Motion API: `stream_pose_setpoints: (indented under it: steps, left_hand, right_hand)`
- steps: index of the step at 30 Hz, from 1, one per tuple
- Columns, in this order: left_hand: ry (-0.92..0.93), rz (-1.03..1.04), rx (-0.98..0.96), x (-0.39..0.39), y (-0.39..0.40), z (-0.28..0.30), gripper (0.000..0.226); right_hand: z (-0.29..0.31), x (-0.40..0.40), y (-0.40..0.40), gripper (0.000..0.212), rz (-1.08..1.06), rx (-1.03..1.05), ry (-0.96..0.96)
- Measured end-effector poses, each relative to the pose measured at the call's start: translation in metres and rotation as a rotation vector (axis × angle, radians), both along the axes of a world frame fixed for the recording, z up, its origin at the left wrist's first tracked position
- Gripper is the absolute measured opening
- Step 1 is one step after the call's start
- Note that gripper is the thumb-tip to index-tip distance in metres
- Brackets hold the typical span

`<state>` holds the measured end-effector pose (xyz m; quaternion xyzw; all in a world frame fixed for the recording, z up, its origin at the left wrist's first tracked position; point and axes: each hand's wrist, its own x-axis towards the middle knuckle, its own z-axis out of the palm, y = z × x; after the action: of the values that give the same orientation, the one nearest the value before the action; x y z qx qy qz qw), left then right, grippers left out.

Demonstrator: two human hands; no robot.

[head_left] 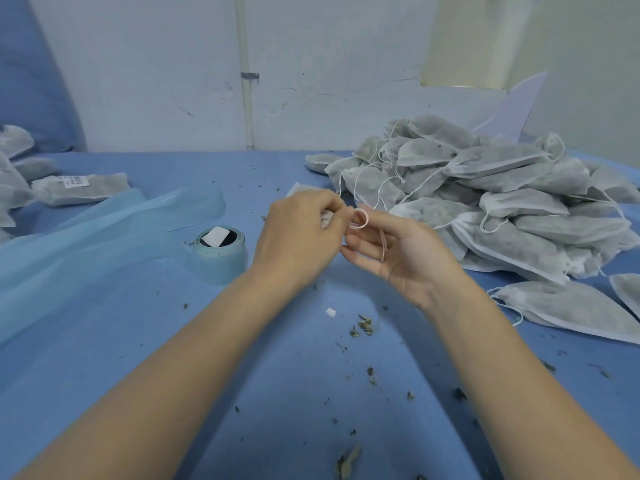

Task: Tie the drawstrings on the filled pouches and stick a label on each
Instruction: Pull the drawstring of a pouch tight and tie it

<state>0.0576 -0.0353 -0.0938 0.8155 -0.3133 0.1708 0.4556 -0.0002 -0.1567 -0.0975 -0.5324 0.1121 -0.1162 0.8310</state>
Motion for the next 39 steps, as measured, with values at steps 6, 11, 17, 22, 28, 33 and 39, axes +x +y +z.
stream_pose_setpoints:
  steps: [6, 11, 17, 22, 28, 33, 39]
  left_hand:
    - [0.118, 0.036, -0.099, 0.003, -0.002, -0.004, 0.022]
    - [0.239, 0.009, -0.155, 0.004, -0.002, -0.001, 0.032]
    - [0.182, 0.082, -0.096, 0.004, -0.002, -0.005, 0.029]
    - [0.18, 0.089, -0.089, 0.003, -0.003, -0.006, 0.026]
    - [0.407, 0.029, -0.208, 0.006, -0.006, -0.005, 0.026]
    - [0.513, -0.115, -0.341, 0.0, -0.006, -0.005, 0.022]
    - [-0.32, 0.093, -0.177, -0.008, -0.003, -0.016, 0.014]
  right_hand:
    - [-0.004, 0.003, 0.003, 0.022, -0.01, -0.146, -0.085]
    - [-0.008, 0.002, 0.009, 0.025, -0.099, -0.339, -0.153]
    - [-0.008, -0.002, 0.017, 0.014, -0.126, -0.516, -0.222]
    - [-0.012, 0.002, 0.02, 0.013, -0.246, -0.485, -0.206]
    - [-0.012, 0.003, 0.018, 0.019, -0.131, -0.26, -0.225]
    - [-0.008, 0.003, 0.017, 0.022, -0.022, -0.058, -0.227]
    - [-0.004, 0.001, 0.017, 0.019, -0.038, -0.004, -0.211]
